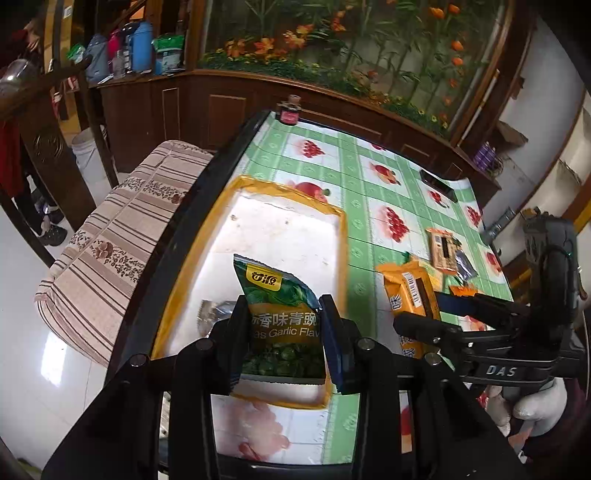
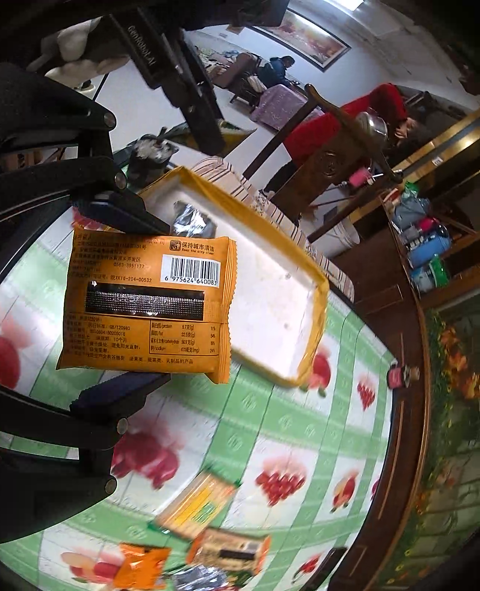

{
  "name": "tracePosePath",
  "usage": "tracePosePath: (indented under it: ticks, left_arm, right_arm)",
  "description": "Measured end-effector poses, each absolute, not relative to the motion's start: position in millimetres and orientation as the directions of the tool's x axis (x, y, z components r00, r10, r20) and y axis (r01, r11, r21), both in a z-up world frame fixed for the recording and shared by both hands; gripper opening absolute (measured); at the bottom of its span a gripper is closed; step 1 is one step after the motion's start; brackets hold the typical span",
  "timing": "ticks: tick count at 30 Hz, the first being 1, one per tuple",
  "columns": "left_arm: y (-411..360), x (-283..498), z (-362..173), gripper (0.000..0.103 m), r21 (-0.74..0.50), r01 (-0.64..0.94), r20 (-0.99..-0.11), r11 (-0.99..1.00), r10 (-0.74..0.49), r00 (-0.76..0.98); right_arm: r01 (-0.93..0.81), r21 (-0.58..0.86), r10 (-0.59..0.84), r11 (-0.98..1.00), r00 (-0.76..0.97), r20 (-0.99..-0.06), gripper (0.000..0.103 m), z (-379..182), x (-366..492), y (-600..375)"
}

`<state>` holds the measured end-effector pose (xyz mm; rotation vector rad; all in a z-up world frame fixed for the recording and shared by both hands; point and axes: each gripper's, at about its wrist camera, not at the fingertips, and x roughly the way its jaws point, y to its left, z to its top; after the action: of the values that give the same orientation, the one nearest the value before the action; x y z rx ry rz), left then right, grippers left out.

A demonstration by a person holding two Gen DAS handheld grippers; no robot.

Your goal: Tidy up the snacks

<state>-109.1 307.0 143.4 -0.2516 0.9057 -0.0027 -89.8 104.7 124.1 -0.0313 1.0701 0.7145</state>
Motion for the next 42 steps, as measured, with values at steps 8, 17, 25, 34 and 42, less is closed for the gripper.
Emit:
tracePosePath:
  ticks: [8, 17, 25, 34, 42]
  left_arm:
    - [347, -71, 113, 0.034, -0.230, -0.134, -0.799, 0.964, -0.109, 0.591]
    - [358, -12, 66, 0.035, -0.264, -0.118, -0.838, 0.957, -0.167, 0.520]
    - [373, 3, 52, 0.036, -0.327, -0.137, -0.838, 0.935, -0.220, 0.500]
    - [377, 0, 62, 0.041, -0.366, -0.147, -0.832, 0.919, -0.252, 0.494]
    - [358, -29, 102, 0.042, -0.416, -0.129, -0.792, 0.900, -0.288, 0.539]
  right_arm:
    - [-0.564, 0.296, 0.527, 0.771, 0.303, -0.794, 0.071, 126, -58, 159]
    - [-0.525, 0.279, 0.478, 0.804, 0.290, -0.829, 0.071, 86, -20, 200]
    - [-0.492, 0.287, 0.458, 0.822, 0.272, -0.846, 0.072, 60, -7, 210]
    - [-0.468, 0.306, 0.472, 0.829, 0.294, -0.831, 0.072, 72, -6, 211]
    - [-0.402, 0.299, 0.451, 0.865, 0.366, -0.814, 0.072, 92, -13, 156]
